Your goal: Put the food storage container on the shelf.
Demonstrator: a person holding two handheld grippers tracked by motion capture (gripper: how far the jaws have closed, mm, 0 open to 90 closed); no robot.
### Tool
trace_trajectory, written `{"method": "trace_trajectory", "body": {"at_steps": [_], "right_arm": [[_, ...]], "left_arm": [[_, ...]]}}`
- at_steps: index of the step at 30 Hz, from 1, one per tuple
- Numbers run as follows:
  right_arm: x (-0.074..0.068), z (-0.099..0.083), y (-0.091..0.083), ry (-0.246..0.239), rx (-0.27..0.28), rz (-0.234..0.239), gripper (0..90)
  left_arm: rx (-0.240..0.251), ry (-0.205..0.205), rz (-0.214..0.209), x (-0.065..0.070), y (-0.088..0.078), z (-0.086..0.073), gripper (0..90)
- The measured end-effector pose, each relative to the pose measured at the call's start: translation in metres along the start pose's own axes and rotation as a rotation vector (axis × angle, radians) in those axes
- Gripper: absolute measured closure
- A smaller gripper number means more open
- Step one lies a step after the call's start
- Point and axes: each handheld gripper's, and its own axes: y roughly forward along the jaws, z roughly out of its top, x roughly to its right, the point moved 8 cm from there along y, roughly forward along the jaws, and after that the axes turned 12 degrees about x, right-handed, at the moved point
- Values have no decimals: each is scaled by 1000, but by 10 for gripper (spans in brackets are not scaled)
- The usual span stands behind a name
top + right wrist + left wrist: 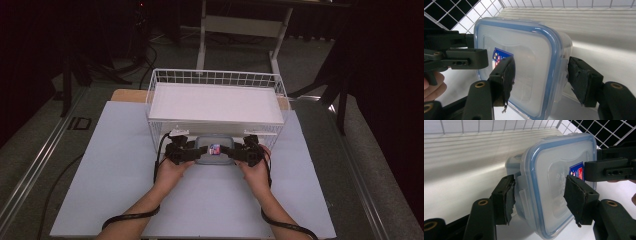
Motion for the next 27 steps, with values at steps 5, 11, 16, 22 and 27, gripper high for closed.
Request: {"method": "trace_trajectory", "body": {"at_steps": [5, 11, 16, 22, 27], "right_arm": [[3, 2, 2, 2, 21, -11, 373], [6, 4, 8, -3, 29, -24, 329], [7, 6, 11, -26, 64, -55, 318], [9, 8, 12, -38, 55, -92, 303], [6, 9, 12, -38, 44, -104, 329]], "left_arm": [[33, -23, -22, -4, 5, 2, 436], [46, -14, -4, -6, 13, 8, 411], [58, -4, -16, -9, 19, 7, 347], [69, -32, 8, -14, 24, 7, 306], [66, -26, 17, -15, 23, 8, 307]]}}
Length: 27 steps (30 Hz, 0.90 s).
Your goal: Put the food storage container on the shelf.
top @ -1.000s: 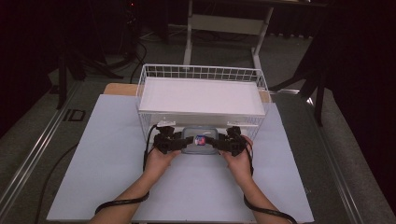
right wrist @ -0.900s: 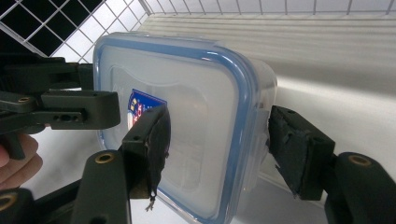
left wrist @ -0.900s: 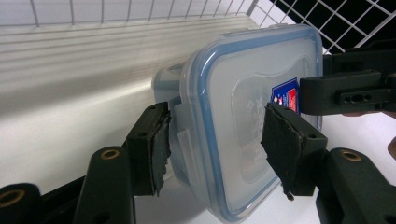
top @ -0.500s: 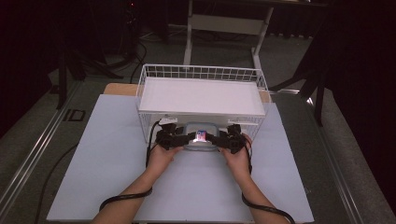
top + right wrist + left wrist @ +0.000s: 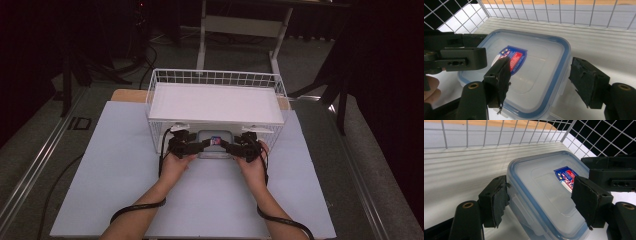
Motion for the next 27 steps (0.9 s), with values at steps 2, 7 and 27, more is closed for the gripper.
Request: {"method": "trace_trajectory", "body": {"at_steps": [2, 7, 27], "right_arm": [[0, 1, -1, -24, 12, 0, 329], [-3, 5, -11, -91, 50, -1, 328], [-47, -31, -40, -224, -7, 91, 847]], "left_arm": [[-2, -5, 3, 0, -1, 0, 307], [18, -5, 3, 0, -8, 3, 306], [45, 155, -61, 34, -82, -1, 6]]}}
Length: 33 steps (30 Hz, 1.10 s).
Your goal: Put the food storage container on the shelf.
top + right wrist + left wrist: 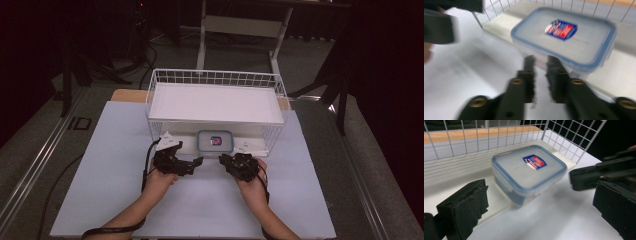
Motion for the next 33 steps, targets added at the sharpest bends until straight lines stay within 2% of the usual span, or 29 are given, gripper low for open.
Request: {"method": "trace_trajectory", "body": {"at_steps": [5, 11, 14, 20, 23, 27, 30, 33], "right_arm": [[0, -7, 10, -14, -22, -14, 897], [3, -8, 24, -26, -36, -39, 899], [3, -5, 29, -14, -30, -39, 899], [4, -2, 37, -29, -27, -46, 899], [4, -2, 42, -28, -32, -44, 898], [3, -1, 50, -32, -31, -40, 899], [3, -1, 56, -16, -32, -39, 899], [2, 0, 61, -40, -33, -47, 899]], "left_arm": [[6, 39, -8, 3, -18, -8, 6], [11, 72, 18, -6, -23, -16, 6], [11, 62, 21, -8, -21, -18, 6], [28, 57, 24, -8, -20, -17, 6], [24, 77, 25, -7, -20, -19, 6], [19, 74, 29, -8, -20, -21, 6], [21, 71, 33, -9, -21, -21, 6], [23, 71, 33, -9, -22, -21, 6]]}}
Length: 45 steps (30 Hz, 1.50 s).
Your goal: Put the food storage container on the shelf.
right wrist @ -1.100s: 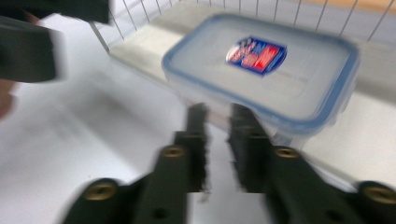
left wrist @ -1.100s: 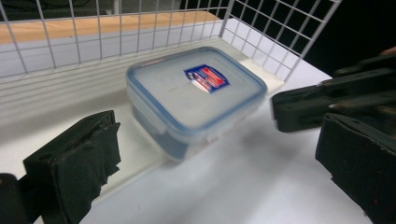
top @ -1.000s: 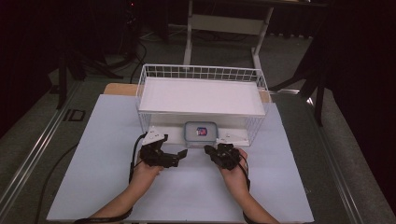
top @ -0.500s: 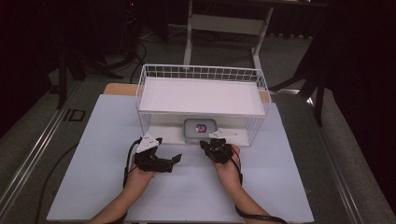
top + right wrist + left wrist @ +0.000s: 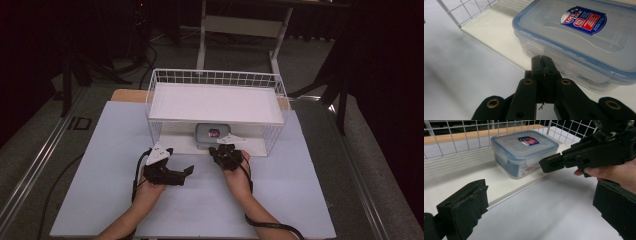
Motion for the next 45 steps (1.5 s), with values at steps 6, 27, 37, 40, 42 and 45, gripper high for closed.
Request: {"method": "trace_trajectory", "body": {"at_steps": [6, 27, 37, 40, 42, 45], "right_arm": [[5, 1, 8, 8, -2, -24, 898], [10, 8, 20, 15, 3, -53, 878], [2, 9, 3, 30, 30, -15, 824], [-5, 10, -11, 32, 39, 13, 728], [-7, 10, -14, 19, 45, 17, 688], [-9, 9, -25, 8, 61, 27, 562]], "left_arm": [[0, 3, -5, 2, 0, -1, 6], [4, 4, -15, 4, -1, 0, 6], [24, 18, -31, 5, -2, 2, 6], [41, 29, -43, 8, -1, 4, 6], [38, 34, -55, 10, 0, 4, 6], [35, 36, -76, 17, 0, 6, 6]]}}
